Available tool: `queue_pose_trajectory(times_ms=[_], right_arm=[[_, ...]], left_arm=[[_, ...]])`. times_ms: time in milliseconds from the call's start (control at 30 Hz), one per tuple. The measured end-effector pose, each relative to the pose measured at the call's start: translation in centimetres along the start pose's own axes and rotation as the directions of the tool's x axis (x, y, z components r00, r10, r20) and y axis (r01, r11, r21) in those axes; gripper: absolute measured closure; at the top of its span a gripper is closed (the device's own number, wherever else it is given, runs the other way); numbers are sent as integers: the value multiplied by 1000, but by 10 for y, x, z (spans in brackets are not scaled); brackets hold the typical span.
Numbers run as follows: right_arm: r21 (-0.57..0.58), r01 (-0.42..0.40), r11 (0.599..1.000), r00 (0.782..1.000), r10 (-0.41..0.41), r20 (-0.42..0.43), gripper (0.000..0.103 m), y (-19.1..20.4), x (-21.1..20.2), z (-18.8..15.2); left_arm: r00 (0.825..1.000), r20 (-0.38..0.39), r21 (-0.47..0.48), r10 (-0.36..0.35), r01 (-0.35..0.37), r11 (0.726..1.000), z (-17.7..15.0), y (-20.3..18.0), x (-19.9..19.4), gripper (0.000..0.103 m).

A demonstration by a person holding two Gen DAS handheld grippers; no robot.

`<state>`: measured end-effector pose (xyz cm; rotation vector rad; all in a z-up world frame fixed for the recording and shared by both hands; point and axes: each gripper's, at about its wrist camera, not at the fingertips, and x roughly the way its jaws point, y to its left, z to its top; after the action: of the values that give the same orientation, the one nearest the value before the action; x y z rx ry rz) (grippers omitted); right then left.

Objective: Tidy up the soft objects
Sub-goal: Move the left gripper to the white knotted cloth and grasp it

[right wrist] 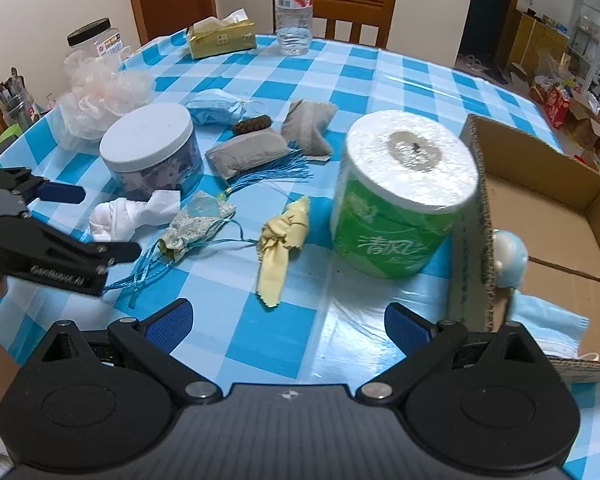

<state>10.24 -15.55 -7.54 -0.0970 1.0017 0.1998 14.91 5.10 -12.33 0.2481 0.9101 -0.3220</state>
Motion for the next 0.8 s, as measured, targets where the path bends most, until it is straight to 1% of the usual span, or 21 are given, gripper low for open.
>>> queue_pose_trajectory(times_ms=[67, 133, 233, 267, 300, 433, 467, 500, 667, 800], right_arm=[[-6, -1, 1000, 1000, 1, -7, 0, 2, 4, 0], [-10, -1, 1000, 1000, 0, -15, 0, 4, 8, -1], [-10, 2, 1000, 1000, -2, -24, 0, 4, 13, -1], [-9, 3, 1000, 1000, -3, -27, 0, 3, 15, -1], [-7, 2, 1000, 1000, -3, -29, 0, 2, 16, -1], [-1, -2, 1000, 999, 2, -35, 0, 0, 21, 1], [-2, -2, 1000, 999, 2, -37, 0, 0, 23, 1], [-2, -1, 1000, 999, 1, -39, 0, 0, 24, 2], [-7, -12, 1000, 999, 11, -41, 0, 0, 33, 5], [-28, -30, 999, 999, 29, -44, 0, 5, 40, 10]], left_arm=[[1000, 3, -5, 2, -2, 1000, 1, 3, 4, 13], [1000, 1, -2, 7, -7, 1000, 0, 4, 7, 24], [1000, -1, 3, 12, -12, 1000, 0, 3, 11, 33], [1000, -4, 1, 9, -9, 1000, 0, 3, 12, 33], [1000, -5, -1, 6, -6, 1000, 0, 4, 13, 36], [1000, -7, -13, -9, 9, 1000, 0, 5, 15, 52], [1000, -9, -14, -15, 15, 1000, 0, 5, 16, 54], [1000, -12, -15, -20, 20, 1000, 0, 5, 16, 58], [999, -17, -27, -28, 27, 999, -1, 4, 15, 60], [1000, -29, -47, -3, 2, 999, -3, 9, 13, 60]])
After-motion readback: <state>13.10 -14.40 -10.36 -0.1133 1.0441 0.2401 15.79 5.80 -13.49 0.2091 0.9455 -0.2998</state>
